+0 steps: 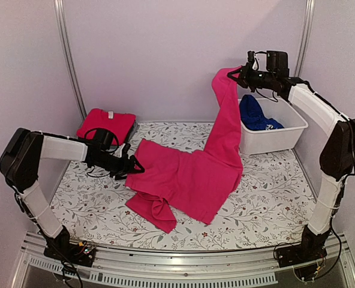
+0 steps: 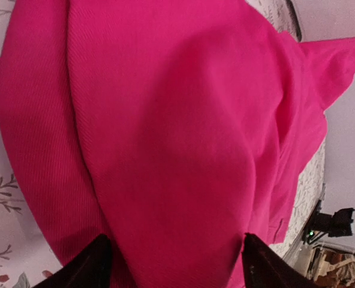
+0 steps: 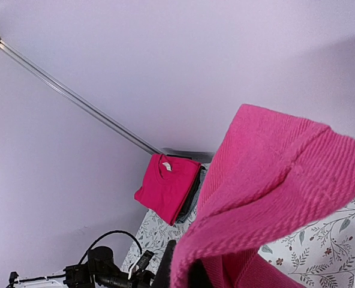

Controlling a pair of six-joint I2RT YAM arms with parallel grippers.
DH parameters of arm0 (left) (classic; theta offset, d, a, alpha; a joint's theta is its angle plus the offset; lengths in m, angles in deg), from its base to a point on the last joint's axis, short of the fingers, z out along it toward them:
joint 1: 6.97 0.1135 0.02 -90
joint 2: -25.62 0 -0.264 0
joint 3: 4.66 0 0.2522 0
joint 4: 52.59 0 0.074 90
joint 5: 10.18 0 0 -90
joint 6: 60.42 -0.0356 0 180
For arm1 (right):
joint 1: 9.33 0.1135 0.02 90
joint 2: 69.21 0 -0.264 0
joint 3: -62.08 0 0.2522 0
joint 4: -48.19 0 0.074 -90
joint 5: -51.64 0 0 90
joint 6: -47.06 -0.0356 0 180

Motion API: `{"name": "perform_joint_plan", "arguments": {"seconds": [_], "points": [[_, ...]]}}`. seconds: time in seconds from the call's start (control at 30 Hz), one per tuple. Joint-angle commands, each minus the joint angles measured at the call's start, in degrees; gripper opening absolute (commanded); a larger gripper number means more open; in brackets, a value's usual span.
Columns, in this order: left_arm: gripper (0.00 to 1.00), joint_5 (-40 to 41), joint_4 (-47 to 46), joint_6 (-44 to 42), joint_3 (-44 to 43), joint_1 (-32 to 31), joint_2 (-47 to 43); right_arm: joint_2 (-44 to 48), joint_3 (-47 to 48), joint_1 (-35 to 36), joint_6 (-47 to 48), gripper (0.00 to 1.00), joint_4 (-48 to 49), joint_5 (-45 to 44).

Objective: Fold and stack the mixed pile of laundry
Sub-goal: Pick up the crumpled trousers from the center of the board.

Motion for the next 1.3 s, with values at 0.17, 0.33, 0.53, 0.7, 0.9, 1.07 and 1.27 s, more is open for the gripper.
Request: {"name": "perform_joint_plan", "arguments": {"seconds": [0.17,0.33,0.53,0.7,0.9,1.07,1.27], "points": [[0.0,-0.3,8.8,-5.1,-5.9,-1.7,-3.6,8.8,0.3,0.4,7.1,0.0,-7.3,-3.8],[0.0,3.4,16.0,-7.6,-3.7,10.2,-7.3,14.9,-3.7,0.4,12.0,0.0,-15.3,-7.6],[0.43,11.0,19.1,-13.5,-5.5,17.6,-5.9,27.0,-20.2,0.7,11.9,0.0,-17.2,-10.6],[0.75,18.0,19.8,-19.1,-5.6,4.0,-15.2,33.8,-29.3,0.8,8.9,0.0,-16.8,-11.1],[0.78,14.5,20.9,-23.0,1.2,-18.7,-23.6,35.9,-32.3,0.9,7.4,0.0,-16.5,-12.4],[0.75,20.2,21.5,-22.3,1.9,-31.9,-20.6,35.5,-31.7,0.9,8.0,0.0,-17.0,-13.7],[0.72,28.3,25.6,-18.5,-1.9,-35.7,-8.0,34.6,-31.4,0.8,8.6,0.0,-17.0,-13.6]]}}
